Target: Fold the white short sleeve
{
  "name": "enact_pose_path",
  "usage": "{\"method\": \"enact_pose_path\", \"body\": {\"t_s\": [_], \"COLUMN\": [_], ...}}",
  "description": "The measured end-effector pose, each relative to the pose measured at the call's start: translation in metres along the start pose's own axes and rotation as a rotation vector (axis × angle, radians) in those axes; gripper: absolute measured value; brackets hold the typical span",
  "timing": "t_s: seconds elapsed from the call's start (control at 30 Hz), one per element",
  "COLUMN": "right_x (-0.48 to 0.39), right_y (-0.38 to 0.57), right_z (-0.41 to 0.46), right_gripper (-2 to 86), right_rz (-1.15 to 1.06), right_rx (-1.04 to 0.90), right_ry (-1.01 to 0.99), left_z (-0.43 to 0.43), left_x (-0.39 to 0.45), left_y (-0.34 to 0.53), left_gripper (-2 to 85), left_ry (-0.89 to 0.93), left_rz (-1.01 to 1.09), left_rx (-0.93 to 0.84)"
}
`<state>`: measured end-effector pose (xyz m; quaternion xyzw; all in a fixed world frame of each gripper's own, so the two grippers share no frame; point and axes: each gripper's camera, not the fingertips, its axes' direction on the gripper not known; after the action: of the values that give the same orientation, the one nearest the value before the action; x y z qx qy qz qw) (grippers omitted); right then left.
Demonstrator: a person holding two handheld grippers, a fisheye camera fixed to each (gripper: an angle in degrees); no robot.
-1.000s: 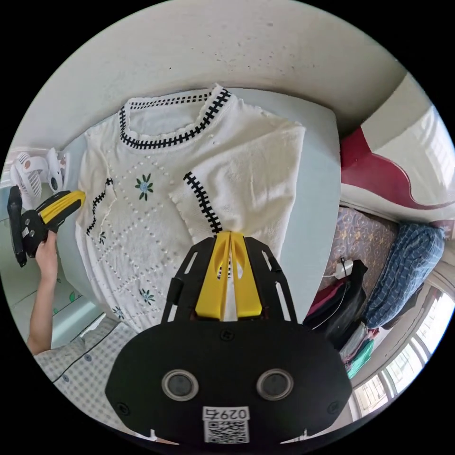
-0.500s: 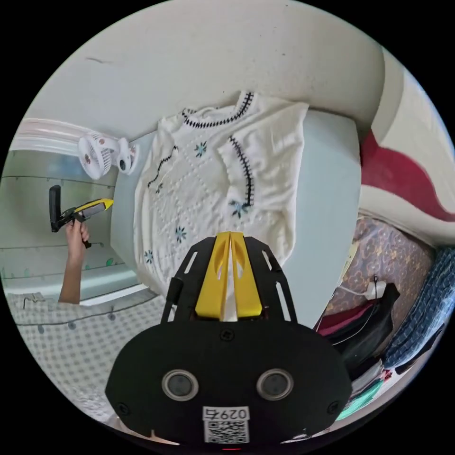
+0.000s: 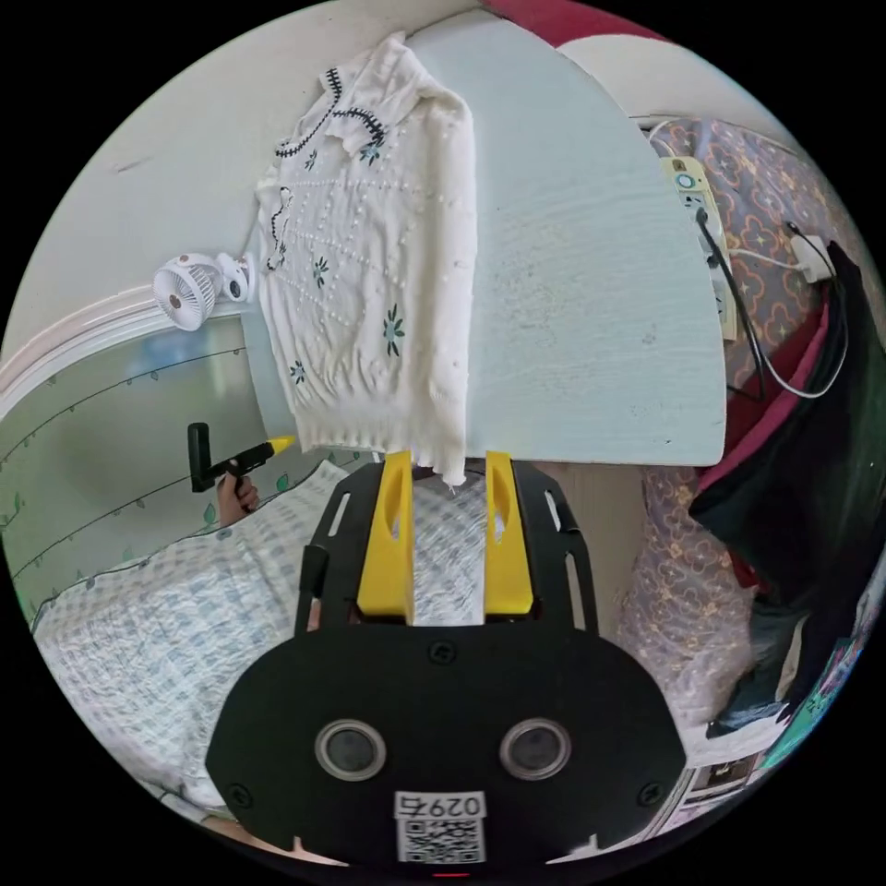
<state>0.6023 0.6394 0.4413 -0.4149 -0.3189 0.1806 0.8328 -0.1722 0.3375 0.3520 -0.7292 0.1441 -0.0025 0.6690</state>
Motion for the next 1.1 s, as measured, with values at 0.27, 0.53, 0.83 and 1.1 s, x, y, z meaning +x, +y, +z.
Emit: {"method": "enact_pose_path", "body": {"t_s": [0.27, 0.53, 0.83, 1.1], "right_x": [0.02, 0.031, 0.034, -0.027], "right_y": [0.029, 0.071, 0.149, 0.106], "right_z": [0.011, -0.003, 0.008, -0.04], "right_gripper": [3.7, 1.3, 0.9, 0.7], "right_rz": [0.038, 0.101, 0.12, -0.119], "right_rx": [0.087, 0.192, 0.16, 0.202], "right_ry": [0.052, 0.106, -0.179, -0.255], "left_z": [0.009, 0.002, -0.025, -0.129], "left_x": [-0.014, -0.022, -0.055, 0.022], "left_y": [-0.018, -0.007, 0.084, 0.073], "left_gripper": [9.9, -0.8, -1.0, -1.0], "left_ry": [0.065, -0.005, 0.091, -0.03], "left_rz": [0.081, 0.118, 0.063, 0.284], "left_rx": [-0.038, -0.085, -0.142, 0.043]}}
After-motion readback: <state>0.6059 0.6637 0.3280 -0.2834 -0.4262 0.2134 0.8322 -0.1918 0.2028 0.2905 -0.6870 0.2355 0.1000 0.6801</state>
